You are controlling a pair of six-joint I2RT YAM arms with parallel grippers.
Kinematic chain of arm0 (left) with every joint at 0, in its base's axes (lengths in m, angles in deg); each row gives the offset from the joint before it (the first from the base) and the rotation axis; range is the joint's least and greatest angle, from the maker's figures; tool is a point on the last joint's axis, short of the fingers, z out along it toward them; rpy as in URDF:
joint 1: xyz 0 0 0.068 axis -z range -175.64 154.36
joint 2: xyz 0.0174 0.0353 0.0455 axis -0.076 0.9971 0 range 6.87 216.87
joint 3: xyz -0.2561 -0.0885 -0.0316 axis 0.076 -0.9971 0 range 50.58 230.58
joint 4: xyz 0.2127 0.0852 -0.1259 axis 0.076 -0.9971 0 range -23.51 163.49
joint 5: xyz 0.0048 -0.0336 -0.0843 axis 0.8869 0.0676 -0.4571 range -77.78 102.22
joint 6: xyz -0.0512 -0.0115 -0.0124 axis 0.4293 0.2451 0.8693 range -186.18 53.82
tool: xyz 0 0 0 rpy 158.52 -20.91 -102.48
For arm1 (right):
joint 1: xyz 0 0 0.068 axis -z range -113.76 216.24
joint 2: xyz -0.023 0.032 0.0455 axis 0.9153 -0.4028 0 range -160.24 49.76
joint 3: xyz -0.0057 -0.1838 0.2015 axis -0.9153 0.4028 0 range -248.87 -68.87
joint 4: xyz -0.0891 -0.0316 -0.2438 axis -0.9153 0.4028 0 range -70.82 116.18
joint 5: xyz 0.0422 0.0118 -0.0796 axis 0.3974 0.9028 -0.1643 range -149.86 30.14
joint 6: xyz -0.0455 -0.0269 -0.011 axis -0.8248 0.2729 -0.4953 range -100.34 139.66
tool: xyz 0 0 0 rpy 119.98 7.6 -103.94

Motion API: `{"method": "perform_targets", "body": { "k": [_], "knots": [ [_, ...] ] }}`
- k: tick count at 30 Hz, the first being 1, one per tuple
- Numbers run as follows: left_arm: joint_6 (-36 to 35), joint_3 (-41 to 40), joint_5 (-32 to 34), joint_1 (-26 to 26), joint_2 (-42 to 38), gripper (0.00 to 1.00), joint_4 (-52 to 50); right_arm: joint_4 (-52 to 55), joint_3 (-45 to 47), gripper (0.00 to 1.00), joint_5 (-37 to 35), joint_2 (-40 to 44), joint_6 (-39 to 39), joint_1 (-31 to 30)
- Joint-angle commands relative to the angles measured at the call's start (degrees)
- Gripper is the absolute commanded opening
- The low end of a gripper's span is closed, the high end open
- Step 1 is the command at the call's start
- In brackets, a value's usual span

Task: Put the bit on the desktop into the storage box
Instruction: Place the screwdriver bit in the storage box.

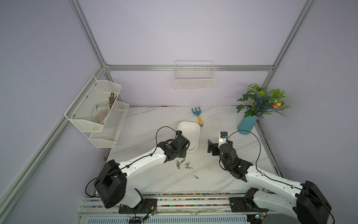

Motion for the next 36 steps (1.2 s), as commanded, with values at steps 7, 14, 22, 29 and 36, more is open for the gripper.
{"method": "perform_targets", "body": {
  "k": [7, 14, 22, 29, 36],
  "knots": [
    [-8.35, 9.96, -3.03, -5.24, 10.8, 0.14, 9.6, -1.47, 0.66, 1.0, -1.06, 0.33, -0.75, 0.12],
    [-9.38, 13.51, -5.41, -7.86, 17.82, 0.15, 14.19, -1.01, 0.43, 0.99, 1.21, 0.48, -1.31, 0.12],
    [-9.6, 14.47, -7.27, -9.09, 18.83, 0.5, 14.76, 9.67, -4.26, 0.95, 15.85, 0.38, -2.21, 0.03],
    [-8.52, 7.56, -6.65, -10.02, 9.99, 0.79, 14.83, 26.41, -11.16, 0.87, 27.49, -4.1, 2.16, -1.2],
    [-5.41, -5.78, -7.61, -13.22, -5.16, 1.0, 17.53, 37.03, -17.95, 0.78, 32.42, -13.43, 4.04, -7.14]
  ]
}}
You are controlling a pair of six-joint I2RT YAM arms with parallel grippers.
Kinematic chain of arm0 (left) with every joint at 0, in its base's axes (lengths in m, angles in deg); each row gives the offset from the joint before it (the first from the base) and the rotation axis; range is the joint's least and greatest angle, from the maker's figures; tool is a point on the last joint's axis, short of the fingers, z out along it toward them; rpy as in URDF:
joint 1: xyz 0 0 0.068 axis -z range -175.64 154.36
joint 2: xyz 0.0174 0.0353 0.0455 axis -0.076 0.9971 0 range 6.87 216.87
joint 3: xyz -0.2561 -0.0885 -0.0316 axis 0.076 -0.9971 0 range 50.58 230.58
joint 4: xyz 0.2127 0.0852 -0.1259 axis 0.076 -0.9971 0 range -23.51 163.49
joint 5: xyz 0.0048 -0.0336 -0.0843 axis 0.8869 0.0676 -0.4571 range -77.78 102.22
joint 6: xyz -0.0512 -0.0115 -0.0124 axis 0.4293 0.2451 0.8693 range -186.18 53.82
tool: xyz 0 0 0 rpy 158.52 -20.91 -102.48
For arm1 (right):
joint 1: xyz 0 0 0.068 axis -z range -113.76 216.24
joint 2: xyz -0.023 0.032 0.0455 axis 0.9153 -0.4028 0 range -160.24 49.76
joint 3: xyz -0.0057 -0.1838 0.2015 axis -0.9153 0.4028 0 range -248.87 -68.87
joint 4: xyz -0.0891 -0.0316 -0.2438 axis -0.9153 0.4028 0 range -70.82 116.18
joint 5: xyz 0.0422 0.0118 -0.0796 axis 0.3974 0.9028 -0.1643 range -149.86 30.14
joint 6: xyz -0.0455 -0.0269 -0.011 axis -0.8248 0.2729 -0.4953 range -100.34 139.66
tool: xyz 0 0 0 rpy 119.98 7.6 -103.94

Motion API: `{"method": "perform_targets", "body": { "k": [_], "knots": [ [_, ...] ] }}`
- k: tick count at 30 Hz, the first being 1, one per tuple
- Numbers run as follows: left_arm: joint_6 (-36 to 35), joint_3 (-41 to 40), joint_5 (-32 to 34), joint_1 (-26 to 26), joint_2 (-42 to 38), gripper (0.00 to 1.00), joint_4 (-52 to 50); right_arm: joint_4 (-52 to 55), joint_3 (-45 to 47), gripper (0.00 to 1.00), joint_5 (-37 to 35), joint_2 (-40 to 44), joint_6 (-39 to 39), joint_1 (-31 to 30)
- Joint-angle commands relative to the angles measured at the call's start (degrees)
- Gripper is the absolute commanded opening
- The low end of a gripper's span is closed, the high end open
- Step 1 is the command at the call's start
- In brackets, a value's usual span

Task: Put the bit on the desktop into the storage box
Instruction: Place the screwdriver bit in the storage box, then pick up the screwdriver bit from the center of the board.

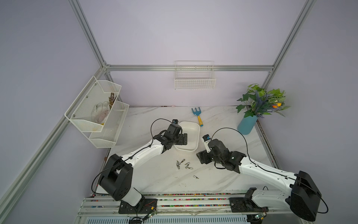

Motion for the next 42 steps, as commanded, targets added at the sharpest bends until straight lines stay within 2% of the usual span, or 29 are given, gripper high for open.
{"method": "perform_targets", "body": {
  "k": [1, 5, 9, 11, 16, 31, 42],
  "knots": [
    [2.07, -5.18, -0.43, -2.1, -7.66, 1.0, 3.03, 8.89, -2.93, 0.76, 3.96, -4.13, 1.33, -3.09],
    [1.87, -11.75, 1.0, -4.56, -13.8, 1.0, 4.45, 13.6, -5.57, 0.7, 2.71, -9.06, 0.29, -7.26],
    [-0.29, -17.24, 3.6, -5.55, -18.33, 1.0, 6.89, 16.23, -6.99, 0.67, 1.28, -12.89, -0.43, -11.24],
    [-1.95, -19.78, 4.59, -5.61, -20.17, 1.0, 9.03, 16.83, -7.59, 0.6, 1.31, -14.16, -0.53, -12.49],
    [-3.17, -25.22, 7.22, -5.65, -22.02, 1.0, 15.04, 19.15, -10.05, 0.5, 2.82, -18.25, -0.93, -14.29],
    [-3.24, -25.33, 7.81, -5.64, -21.78, 1.0, 13.88, 21.28, -13.61, 0.3, 3.14, -24.74, -2.47, -16.29],
    [-3.24, -25.34, 7.99, -5.66, -21.86, 1.0, 13.86, 20.93, -14.47, 0.24, 2.96, -26.76, -2.47, -16.28]
  ]
}}
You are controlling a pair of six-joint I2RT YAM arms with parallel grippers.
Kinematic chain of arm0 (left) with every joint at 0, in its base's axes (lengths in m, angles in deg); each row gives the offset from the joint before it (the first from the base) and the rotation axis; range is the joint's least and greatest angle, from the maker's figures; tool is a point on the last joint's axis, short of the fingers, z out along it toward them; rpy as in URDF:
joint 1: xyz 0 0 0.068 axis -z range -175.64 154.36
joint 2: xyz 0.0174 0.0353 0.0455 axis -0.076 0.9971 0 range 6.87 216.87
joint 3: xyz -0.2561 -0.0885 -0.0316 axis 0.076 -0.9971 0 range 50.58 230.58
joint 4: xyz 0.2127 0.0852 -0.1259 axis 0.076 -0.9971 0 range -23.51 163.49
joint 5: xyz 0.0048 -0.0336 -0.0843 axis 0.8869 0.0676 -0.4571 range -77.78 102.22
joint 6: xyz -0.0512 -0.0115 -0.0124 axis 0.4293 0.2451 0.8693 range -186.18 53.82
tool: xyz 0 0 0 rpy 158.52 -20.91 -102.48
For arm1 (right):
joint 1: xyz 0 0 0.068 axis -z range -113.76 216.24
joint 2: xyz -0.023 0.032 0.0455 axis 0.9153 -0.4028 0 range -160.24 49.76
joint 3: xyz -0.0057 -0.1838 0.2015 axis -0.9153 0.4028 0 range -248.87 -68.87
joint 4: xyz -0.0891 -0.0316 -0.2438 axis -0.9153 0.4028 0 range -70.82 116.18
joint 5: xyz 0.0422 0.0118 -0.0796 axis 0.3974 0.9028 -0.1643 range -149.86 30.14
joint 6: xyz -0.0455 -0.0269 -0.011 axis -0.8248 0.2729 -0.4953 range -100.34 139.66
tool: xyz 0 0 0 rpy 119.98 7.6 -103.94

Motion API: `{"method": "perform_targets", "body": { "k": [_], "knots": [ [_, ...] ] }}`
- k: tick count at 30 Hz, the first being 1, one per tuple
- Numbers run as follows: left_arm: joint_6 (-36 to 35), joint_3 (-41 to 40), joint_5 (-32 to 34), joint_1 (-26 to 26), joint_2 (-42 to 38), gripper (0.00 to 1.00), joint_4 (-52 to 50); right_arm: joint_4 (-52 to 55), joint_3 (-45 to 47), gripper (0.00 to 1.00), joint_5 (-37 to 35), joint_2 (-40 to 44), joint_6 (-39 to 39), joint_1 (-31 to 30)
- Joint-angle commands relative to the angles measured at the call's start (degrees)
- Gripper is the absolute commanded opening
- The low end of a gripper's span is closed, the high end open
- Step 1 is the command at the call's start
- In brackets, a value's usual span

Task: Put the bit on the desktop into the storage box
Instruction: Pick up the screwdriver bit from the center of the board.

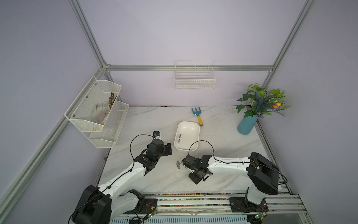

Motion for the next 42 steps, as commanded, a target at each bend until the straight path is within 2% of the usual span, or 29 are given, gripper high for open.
{"method": "perform_targets", "body": {
  "k": [1, 9, 17, 25, 34, 42],
  "knots": [
    [-1.17, 0.67, 0.83, -0.3, -1.03, 1.0, 1.8, 0.42, -1.51, 0.23, -0.02, -1.12, -0.21, -0.4],
    [-1.17, 0.57, 0.98, -0.26, -1.32, 1.0, 1.79, 1.34, -1.77, 0.15, -0.14, -2.2, 0.13, -0.43],
    [-1.08, 0.39, 1.21, -0.3, -1.76, 1.0, 1.74, 2.63, -2.36, 0.12, -1.15, -0.69, 0.74, -0.4],
    [-1.04, 0.23, 1.33, -0.26, -2.02, 1.0, 1.88, 4.75, -7.01, 0.11, -6.2, 3.14, 0.67, 0.11],
    [-1.02, 0.23, 1.39, -0.26, -2.03, 1.0, 1.78, 3.22, -14.91, 0.11, -14.87, 3.84, -0.64, 3.41],
    [-0.99, 0.06, 2.0, -0.26, -2.02, 1.0, 1.8, -6.45, -17.48, 0.1, -15.96, 1.36, -1.7, 9.61]
  ]
}}
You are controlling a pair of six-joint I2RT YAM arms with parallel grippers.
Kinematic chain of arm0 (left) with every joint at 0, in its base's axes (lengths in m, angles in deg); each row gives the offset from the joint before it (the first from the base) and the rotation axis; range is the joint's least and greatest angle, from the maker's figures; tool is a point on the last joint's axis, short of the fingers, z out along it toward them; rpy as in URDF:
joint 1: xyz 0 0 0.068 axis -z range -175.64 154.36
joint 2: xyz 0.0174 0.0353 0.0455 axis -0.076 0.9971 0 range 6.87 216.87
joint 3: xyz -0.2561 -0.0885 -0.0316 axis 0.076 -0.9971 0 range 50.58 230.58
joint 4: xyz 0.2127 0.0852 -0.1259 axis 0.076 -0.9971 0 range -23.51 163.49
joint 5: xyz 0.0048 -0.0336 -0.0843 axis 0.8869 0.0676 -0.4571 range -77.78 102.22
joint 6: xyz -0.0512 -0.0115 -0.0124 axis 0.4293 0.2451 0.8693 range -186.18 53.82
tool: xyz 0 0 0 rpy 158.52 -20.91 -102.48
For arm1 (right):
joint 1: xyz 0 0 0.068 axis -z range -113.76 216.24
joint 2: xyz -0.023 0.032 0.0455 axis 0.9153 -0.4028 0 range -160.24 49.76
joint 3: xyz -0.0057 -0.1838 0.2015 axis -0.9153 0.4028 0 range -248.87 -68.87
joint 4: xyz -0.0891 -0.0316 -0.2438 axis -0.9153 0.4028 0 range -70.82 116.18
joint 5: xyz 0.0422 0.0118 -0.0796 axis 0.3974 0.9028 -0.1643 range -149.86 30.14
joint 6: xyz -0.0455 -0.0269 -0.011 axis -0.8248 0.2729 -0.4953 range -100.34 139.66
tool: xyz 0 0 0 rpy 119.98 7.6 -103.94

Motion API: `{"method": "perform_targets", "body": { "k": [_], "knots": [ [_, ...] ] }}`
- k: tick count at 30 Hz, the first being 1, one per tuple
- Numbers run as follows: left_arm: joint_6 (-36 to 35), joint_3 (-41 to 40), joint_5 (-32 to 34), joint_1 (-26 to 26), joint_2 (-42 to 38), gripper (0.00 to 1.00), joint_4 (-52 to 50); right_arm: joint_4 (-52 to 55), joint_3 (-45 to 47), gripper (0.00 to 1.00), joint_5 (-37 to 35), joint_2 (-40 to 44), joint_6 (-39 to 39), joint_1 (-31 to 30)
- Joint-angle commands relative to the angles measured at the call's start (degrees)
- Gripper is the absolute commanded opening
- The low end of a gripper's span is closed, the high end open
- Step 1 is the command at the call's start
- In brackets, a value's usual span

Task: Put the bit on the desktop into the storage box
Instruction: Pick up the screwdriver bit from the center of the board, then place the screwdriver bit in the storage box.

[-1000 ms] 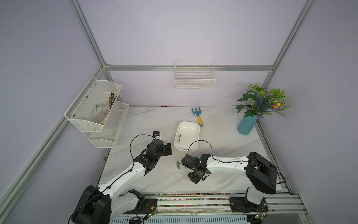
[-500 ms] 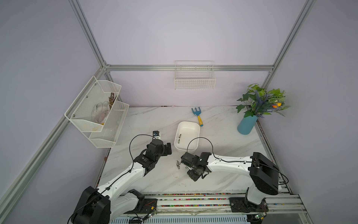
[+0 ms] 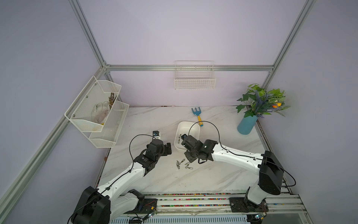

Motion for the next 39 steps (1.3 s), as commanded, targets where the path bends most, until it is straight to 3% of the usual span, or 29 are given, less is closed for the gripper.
{"method": "perform_targets", "body": {
  "k": [1, 18, 21, 23, 25, 30, 39],
  "knots": [
    [-0.99, 0.06, 1.03, -0.25, -1.13, 1.0, 1.74, -7.12, -1.23, 0.1, -2.04, -1.69, -0.76, 2.34],
    [-1.17, -0.05, -0.11, -0.26, -1.74, 1.0, 1.52, -22.4, -8.15, 0.1, 4.14, -16.11, 2.45, 12.6],
    [-1.62, 0.23, -0.81, -0.27, -1.74, 1.0, 1.19, -23.0, -8.4, 0.16, 5.24, -16.54, 2.98, 13.4],
    [-2.53, 0.56, -1.74, -0.26, -1.78, 1.0, 1.02, -22.84, -8.33, 0.26, 5.15, -16.3, 3.12, 13.71],
    [-2.75, 0.85, -1.86, -0.3, -1.91, 1.0, 0.48, -22.65, -7.67, 0.35, 5.24, -15.02, 3.16, 14.01],
    [-1.68, 2.07, -3.82, -0.26, -2.83, 1.0, -2.1, -23.18, -3.01, 0.42, 5.2, -8.52, 2.93, 14.72],
    [2.37, 7.88, -5.19, 4.35, 0.06, 1.0, -14.63, -30.32, 16.94, 0.58, 3.25, 12.5, 2.59, 15.9]
  ]
}}
